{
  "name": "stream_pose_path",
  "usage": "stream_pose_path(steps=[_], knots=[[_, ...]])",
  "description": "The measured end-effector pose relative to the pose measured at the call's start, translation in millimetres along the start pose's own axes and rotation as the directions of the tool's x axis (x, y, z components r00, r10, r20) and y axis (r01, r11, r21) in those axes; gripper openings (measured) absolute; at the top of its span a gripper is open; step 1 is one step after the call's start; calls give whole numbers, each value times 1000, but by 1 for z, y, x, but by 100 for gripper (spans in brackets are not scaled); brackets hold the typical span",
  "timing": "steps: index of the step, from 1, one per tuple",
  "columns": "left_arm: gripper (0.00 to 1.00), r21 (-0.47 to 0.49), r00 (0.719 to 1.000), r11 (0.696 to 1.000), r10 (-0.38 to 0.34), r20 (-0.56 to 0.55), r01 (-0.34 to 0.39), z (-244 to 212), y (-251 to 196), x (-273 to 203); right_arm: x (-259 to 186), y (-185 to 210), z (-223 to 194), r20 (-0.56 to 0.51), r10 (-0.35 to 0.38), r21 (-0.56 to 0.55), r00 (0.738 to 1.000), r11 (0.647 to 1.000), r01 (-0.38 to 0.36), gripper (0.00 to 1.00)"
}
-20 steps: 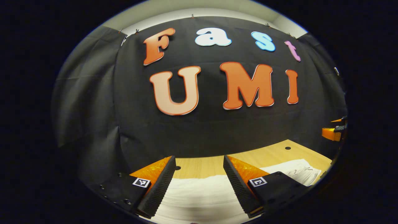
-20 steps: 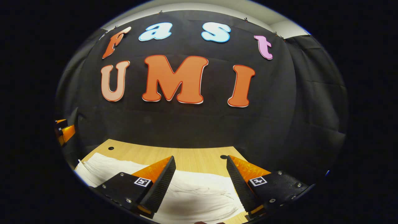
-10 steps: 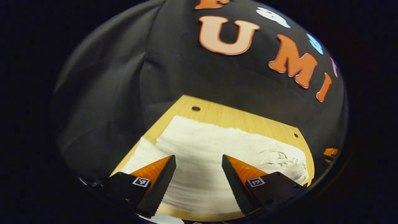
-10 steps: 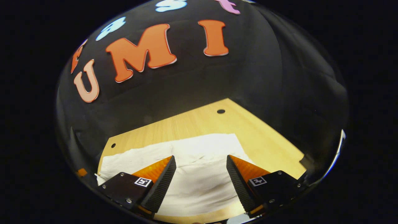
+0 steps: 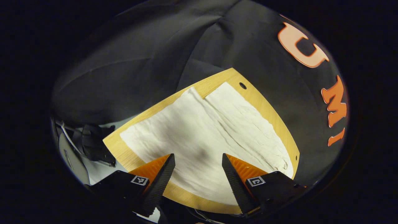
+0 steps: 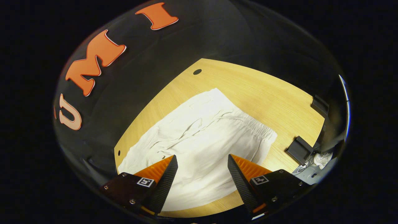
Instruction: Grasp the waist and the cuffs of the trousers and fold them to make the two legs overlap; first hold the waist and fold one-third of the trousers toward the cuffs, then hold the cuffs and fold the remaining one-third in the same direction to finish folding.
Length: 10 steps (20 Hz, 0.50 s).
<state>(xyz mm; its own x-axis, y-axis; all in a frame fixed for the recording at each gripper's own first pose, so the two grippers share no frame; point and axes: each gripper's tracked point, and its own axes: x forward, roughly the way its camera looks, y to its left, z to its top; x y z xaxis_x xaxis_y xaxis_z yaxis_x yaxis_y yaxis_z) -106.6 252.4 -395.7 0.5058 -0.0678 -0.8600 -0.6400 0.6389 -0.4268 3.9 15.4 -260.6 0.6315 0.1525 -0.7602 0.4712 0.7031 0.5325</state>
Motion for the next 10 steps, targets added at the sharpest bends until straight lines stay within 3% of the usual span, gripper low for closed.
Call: stream_pose_path(steps=[5, 10], knots=[[100, -146, 999, 989, -5, -48, -2, -12, 33, 8, 11, -12, -14, -52, -15, 44, 999, 999, 17, 98], [99, -207, 1000, 978, 11, -25, -16, 1, 65, 4, 15, -30, -12, -62, -28, 100, 998, 994, 34, 98]])
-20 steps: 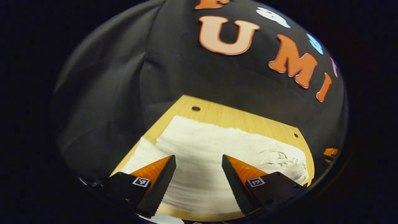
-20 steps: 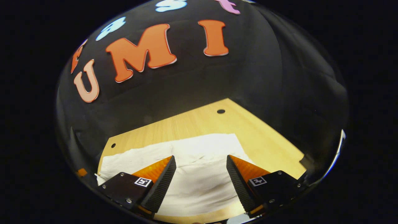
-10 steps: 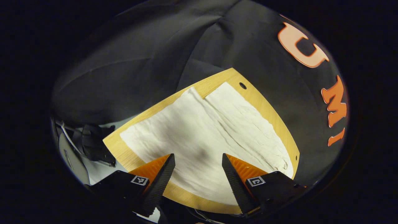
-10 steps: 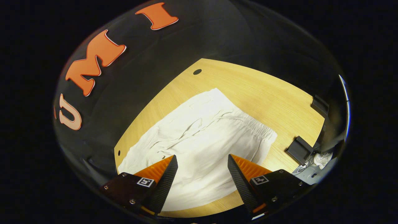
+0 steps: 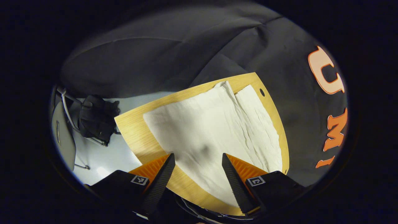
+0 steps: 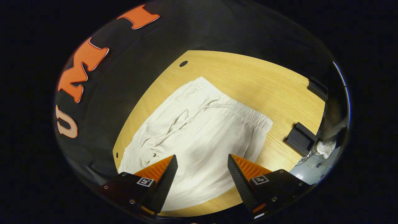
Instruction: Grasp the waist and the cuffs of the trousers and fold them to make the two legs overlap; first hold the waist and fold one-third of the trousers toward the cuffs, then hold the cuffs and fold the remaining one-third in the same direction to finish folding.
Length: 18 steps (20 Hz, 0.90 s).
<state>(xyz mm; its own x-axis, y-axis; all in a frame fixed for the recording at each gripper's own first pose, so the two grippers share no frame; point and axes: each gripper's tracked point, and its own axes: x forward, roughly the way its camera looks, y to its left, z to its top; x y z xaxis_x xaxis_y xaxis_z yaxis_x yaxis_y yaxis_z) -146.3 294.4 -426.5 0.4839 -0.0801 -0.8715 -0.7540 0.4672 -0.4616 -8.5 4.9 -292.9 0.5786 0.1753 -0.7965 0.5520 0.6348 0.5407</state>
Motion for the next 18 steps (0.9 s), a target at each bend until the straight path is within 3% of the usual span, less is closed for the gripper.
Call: stream_pose_path(steps=[4, 10, 16, 18], knots=[[99, -75, 1000, 997, 17, 20, -15, 23, 34, 4, 1, -21, 6, 8, -31, 54, 999, 998, 31, 97], [94, -186, 997, 980, -72, 31, 76, 49, 37, 13, -2, -42, 14, 27, -70, 115, 997, 991, 67, 97], [81, -105, 996, 992, -55, 76, 63, 58, 18, 22, 12, -89, 25, 3, -149, 146, 989, 978, 147, 97], [82, -75, 995, 996, -46, 90, 52, 55, 14, 28, 24, -94, 32, -5, -150, 163, 989, 975, 149, 98]])
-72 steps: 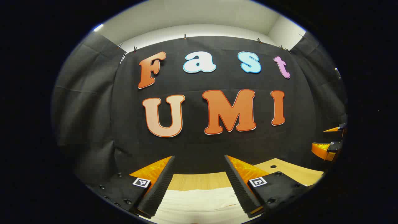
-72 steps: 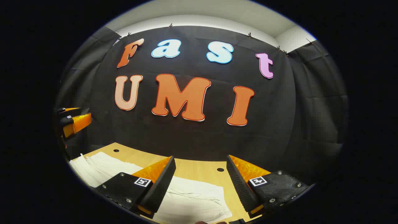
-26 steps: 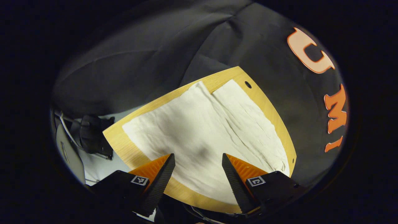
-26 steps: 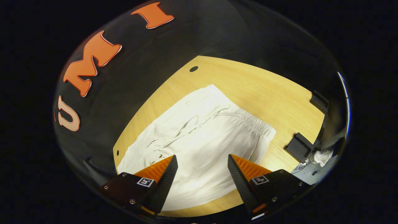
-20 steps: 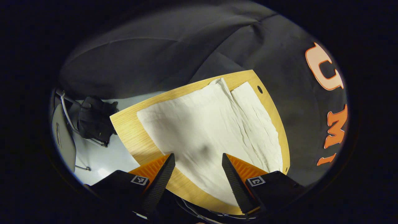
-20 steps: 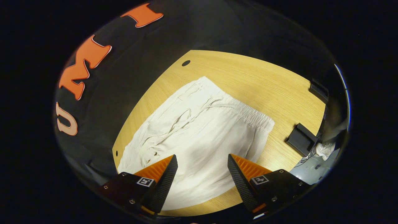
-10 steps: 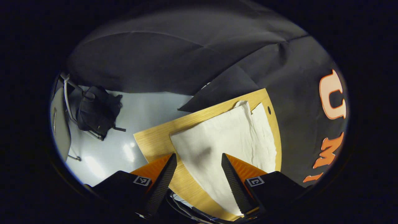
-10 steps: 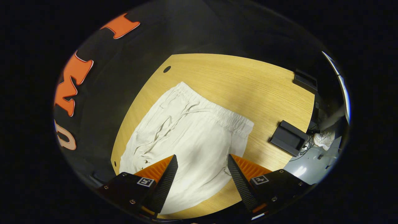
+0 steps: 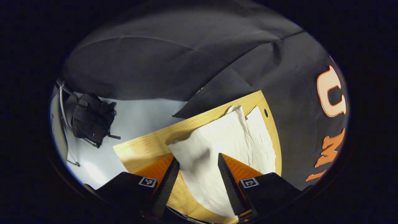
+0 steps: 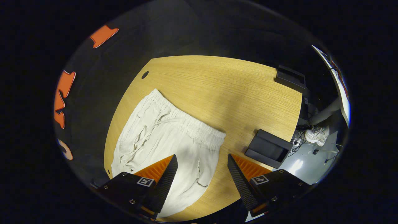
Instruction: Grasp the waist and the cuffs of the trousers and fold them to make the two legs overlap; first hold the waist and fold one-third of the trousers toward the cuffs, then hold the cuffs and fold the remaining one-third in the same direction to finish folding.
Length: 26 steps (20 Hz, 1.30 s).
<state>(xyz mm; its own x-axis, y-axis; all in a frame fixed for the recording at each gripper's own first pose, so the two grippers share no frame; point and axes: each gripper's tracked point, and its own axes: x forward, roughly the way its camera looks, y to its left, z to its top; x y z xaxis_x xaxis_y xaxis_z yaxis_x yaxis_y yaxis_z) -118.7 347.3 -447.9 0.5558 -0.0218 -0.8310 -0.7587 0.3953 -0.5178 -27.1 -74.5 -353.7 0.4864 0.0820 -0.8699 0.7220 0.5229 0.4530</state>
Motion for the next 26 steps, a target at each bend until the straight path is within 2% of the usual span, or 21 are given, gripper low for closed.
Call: stream_pose_path(steps=[1, 3, 4, 5, 6, 7, 8, 9, 10, 12, 14, 16, 18, 21, 26], knots=[[81, 6, 1000, 1000, 16, 0, -16, -1, 2, 5, 7, -2, 5, 4, -6, 8, 1000, 1000, 6, 97], [63, 1, 1000, 1000, 21, 7, -21, 2, -4, 9, 21, -5, 9, -6, -36, 18, 999, 999, 36, 97], [65, 10, 1000, 1000, 21, 14, -22, 5, -9, 13, 23, -4, 10, -10, -42, 19, 999, 999, 42, 97], [58, 34, 997, 997, 72, 18, -72, 3, 0, 18, 27, -1, 14, 5, -45, 18, 999, 999, 45, 96], [42, 51, 995, 994, 95, 35, -96, 5, 5, 18, 29, 2, 13, -5, -53, 8, 999, 999, 53, 93], [26, 66, 993, 992, 106, 49, -109, 5, 1, 24, 31, -1, 14, 9, -90, -15, 996, 996, 90, 92], [10, 82, 992, 990, 115, 55, -119, 3, -2, 24, 33, -7, 13, 14, -143, -44, 990, 989, 144, 84], [10, 110, 994, 988, 103, 47, -108, 0, -7, 29, 35, -12, 13, 31, -190, -86, 981, 978, 192, 77], [10, 128, 995, 987, 94, 45, -99, -1, -11, 26, 34, -9, 16, 38, -197, -112, 980, 973, 200, 48], [8, 144, 996, 986, 85, 35, -89, -1, -15, 26, 40, -2, 15, 35, -176, -124, 984, 976, 179, 19], [7, 126, 996, 988, 81, 22, -83, -4, -16, 24, 37, -2, 15, 5, -130, -61, 992, 990, 130, 10], [6, 104, 998, 993, 51, 34, -54, 2, -23, 18, 34, 0, 17, -27, -74, 51, 997, 996, 75, 6], [7, 76, 997, 997, 19, 80, -25, 13, -34, 6, 32, 1, 18, -56, -44, 148, 997, 988, 51, 6], [5, 71, 993, 997, -9, 118, 1, 24, -52, -12, 18, 14, 24, -38, 25, 121, 999, 992, -20, 6], [4, 144, 987, 989, -49, 156, 27, 32, -85, -22, 2, 52, 51, -35, 152, 94, 988, 984, -149, 4]])
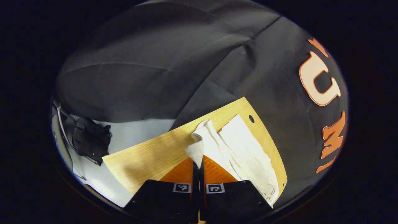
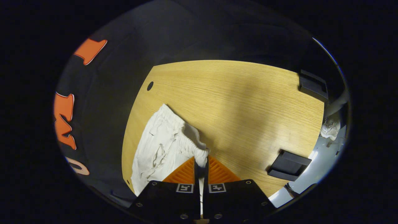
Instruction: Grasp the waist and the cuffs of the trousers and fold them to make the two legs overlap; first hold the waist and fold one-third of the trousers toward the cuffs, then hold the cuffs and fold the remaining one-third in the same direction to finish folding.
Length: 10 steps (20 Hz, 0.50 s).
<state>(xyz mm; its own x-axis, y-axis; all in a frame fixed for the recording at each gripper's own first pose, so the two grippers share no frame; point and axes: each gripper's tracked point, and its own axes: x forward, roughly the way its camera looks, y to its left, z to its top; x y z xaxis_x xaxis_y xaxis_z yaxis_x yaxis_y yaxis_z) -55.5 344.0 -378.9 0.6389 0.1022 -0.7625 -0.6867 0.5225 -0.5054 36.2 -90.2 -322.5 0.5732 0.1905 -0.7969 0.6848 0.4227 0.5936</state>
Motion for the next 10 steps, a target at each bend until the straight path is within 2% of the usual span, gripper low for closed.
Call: stream_pose_path(steps=[7, 10], knots=[[4, 116, 997, 992, -57, 48, 51, 37, -68, -5, 7, 49, 16, -44, 98, -19, 994, 995, -99, 4], [4, 168, 995, 983, -83, 60, 72, 56, -89, 3, 12, 64, 24, -45, 91, -36, 995, 995, -93, 4]])
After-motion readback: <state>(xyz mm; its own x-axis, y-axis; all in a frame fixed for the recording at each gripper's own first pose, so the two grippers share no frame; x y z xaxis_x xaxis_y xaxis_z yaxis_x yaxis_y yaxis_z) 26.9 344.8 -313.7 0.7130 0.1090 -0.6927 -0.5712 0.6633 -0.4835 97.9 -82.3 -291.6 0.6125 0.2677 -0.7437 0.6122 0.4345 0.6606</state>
